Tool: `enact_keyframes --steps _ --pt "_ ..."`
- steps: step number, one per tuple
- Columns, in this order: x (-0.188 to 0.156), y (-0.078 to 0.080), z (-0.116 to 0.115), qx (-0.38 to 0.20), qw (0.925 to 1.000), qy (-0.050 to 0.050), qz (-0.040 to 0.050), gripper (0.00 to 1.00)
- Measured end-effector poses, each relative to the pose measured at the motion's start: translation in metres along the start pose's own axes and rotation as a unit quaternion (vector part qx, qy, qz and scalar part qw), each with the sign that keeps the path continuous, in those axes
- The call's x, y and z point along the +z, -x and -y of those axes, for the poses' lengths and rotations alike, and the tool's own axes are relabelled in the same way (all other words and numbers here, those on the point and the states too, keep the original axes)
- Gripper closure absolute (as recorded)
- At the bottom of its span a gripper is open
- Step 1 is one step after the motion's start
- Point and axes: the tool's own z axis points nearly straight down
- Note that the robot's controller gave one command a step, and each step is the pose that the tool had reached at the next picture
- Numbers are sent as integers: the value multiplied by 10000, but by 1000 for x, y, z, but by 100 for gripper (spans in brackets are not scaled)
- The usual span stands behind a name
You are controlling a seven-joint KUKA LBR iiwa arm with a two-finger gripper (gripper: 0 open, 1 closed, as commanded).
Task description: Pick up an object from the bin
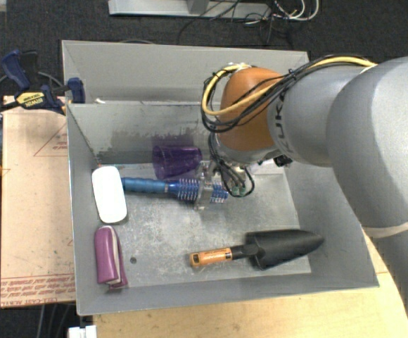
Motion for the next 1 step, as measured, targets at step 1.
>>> enact_keyframes --steps 1 --pt "0 0 0 0 10000 -1 0 100"
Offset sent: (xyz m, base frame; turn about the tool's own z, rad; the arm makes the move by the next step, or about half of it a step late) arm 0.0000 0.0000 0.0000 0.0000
